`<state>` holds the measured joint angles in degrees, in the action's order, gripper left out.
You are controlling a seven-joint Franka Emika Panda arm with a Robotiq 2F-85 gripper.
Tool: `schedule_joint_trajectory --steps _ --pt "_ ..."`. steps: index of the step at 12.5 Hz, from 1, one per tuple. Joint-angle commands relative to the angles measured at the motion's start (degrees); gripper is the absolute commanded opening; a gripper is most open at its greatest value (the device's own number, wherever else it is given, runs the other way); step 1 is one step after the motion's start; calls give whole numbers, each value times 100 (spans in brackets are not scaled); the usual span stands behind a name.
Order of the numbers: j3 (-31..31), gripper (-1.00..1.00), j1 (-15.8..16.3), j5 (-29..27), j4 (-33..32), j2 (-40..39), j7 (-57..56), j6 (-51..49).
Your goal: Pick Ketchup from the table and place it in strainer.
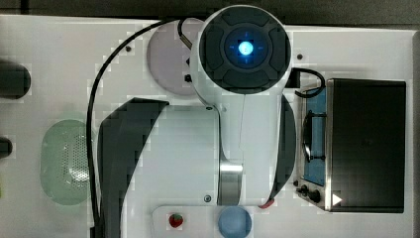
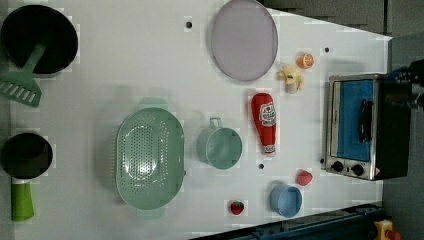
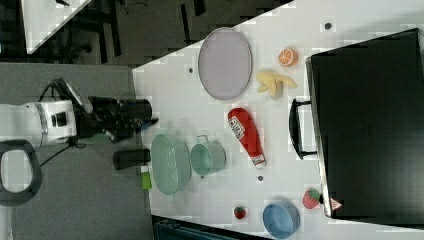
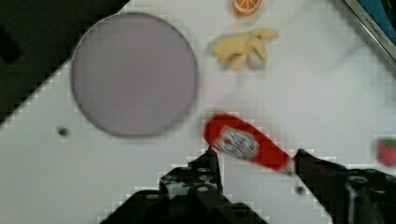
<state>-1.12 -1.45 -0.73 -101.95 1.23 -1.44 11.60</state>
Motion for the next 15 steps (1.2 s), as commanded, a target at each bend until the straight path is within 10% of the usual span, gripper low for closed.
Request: schedule_joint_trajectory --steps 1,3,15 --pt "-225 59 -609 -107 -514 1237 95 -1136" --pt "-241 99 -599 -107 -658 1199 78 -1063" --pt "-727 100 -583 -104 -2354 199 -4339 1456"
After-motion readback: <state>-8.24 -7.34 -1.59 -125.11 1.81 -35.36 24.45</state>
